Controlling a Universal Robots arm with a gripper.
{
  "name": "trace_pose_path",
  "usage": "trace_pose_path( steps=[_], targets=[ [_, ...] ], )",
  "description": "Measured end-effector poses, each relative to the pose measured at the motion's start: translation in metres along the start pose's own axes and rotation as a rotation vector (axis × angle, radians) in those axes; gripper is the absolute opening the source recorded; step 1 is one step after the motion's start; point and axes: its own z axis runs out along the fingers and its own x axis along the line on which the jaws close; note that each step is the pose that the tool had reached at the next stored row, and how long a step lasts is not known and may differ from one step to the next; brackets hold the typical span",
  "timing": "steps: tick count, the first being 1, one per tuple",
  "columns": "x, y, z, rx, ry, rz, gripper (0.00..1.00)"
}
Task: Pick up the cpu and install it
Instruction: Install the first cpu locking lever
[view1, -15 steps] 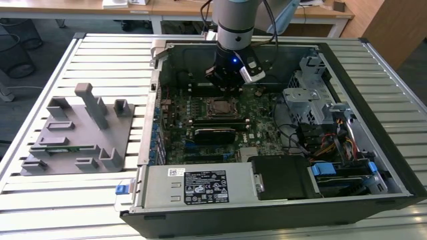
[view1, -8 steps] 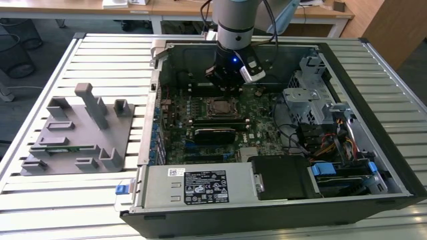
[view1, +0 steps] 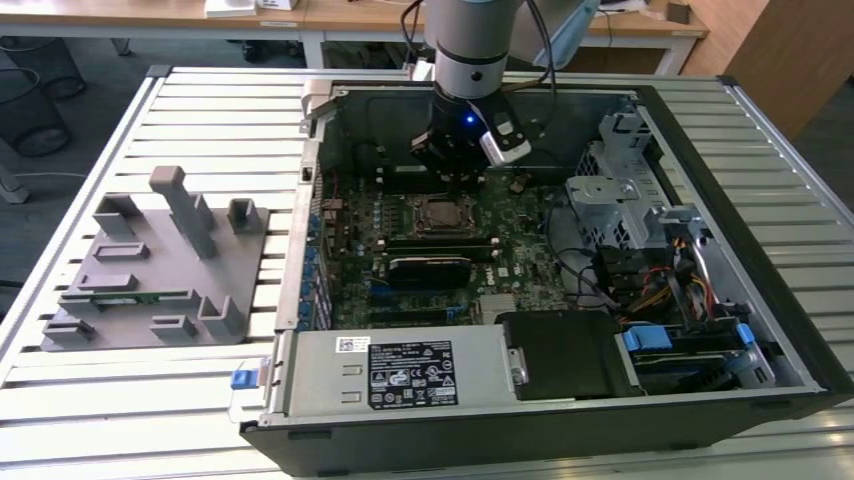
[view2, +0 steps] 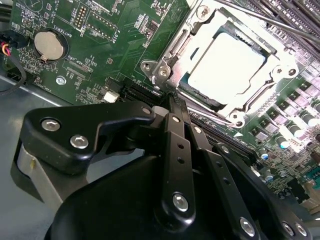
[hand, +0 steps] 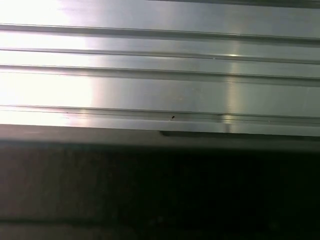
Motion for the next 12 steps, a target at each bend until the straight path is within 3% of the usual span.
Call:
trace_pose_path(
  steps=[12],
  targets=[
    [-0.0002,-0.0003,0.0033,0.0168,0.001,0.0,0.11]
  ],
)
